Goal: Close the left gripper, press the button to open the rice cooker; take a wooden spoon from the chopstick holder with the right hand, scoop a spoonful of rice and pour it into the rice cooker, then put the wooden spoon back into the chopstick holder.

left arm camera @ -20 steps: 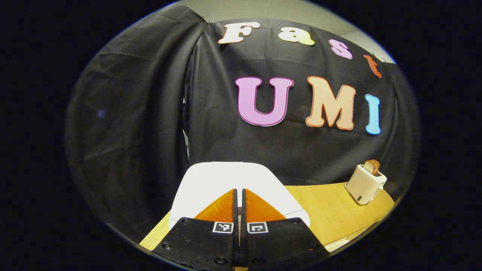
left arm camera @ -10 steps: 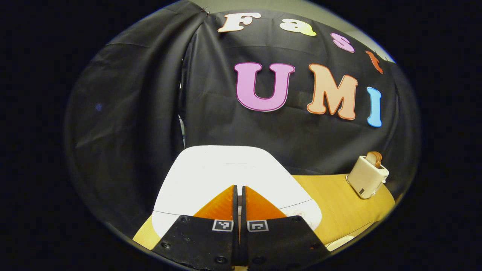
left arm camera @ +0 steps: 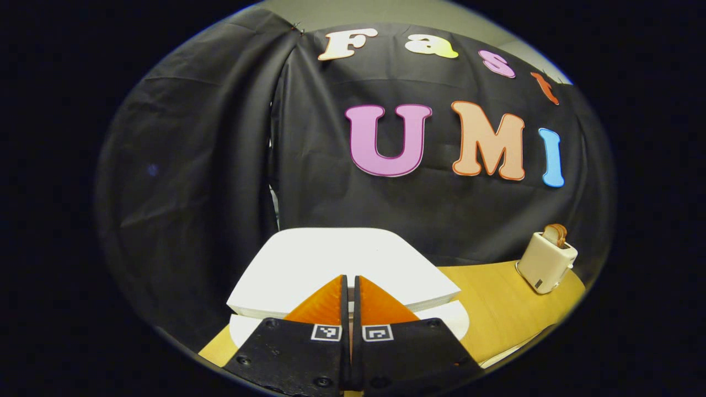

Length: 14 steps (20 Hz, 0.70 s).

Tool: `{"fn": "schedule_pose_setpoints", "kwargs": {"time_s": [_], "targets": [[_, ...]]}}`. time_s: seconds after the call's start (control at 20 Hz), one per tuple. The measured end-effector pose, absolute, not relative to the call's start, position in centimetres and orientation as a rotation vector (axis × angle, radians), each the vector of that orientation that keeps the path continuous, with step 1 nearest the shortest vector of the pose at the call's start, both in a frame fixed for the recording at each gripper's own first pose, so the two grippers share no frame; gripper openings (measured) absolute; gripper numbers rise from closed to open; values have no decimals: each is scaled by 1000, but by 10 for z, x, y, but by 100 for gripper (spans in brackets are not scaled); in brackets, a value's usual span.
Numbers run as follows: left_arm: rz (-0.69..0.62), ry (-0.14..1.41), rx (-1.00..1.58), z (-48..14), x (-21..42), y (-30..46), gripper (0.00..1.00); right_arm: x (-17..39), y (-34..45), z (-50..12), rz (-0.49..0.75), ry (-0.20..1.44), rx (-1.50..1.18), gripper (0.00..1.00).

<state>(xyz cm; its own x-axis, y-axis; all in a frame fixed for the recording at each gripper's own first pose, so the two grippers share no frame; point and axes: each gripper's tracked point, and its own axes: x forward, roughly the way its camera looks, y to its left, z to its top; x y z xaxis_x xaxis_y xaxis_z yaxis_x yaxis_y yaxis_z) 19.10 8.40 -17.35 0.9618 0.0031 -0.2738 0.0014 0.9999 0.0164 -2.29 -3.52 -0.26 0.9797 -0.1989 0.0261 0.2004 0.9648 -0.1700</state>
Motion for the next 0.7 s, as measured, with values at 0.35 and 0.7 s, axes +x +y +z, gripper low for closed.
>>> {"fn": "schedule_pose_setpoints", "kwargs": {"time_s": [0.35,0.7], "targets": [[-23,67,53,-71,185,68,13,-24,-61,-1,-221,-14,-162,100],[-104,-16,21,-15,137,29,80,-11,-84,-24,-202,40,-146,100]]}}
